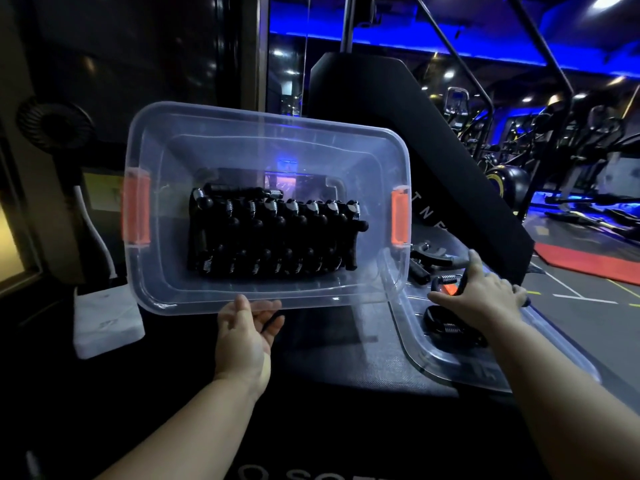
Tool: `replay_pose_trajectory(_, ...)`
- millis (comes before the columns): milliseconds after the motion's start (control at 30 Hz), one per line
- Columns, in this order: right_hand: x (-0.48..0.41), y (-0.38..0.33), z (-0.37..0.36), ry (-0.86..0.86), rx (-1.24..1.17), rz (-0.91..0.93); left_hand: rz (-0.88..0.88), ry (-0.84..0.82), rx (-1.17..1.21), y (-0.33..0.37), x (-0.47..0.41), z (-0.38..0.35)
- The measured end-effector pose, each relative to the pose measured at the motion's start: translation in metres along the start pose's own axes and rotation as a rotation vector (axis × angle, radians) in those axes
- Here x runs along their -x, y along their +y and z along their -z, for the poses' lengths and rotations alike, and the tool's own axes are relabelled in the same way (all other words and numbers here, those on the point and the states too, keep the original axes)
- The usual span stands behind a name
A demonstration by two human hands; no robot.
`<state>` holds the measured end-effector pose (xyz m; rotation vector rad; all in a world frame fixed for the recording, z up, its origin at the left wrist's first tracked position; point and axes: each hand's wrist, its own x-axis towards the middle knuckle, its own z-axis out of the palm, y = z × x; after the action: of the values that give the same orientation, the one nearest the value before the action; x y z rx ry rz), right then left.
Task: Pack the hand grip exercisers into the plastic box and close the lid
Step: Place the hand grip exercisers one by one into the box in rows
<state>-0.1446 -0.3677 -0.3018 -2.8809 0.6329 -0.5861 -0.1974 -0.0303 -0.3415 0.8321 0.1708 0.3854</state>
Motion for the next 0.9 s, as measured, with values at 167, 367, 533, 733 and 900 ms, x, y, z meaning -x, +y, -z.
replay_pose_trajectory(167,0.008,-0.002,0.009,0.135,-0.044,0.014,0.011,0.005,0.000,0.000,0.000,0.000)
replay_pose_trajectory(367,0.022,-0.009,0.026,0.179,0.007,0.106,0.008,0.008,0.017,-0.001,0.000,0.000)
replay_pose_trajectory(533,0.027,-0.013,0.044,0.095,0.004,0.148,0.009,0.001,0.013,-0.003,-0.002,0.002)
replay_pose_trajectory(733,0.030,-0.016,0.064,-0.032,-0.001,0.294,0.023,0.009,0.015,-0.004,-0.004,0.004)
replay_pose_trajectory(900,0.036,-0.021,0.074,-0.073,0.166,0.393,0.034,0.011,0.020,-0.002,-0.002,0.003)
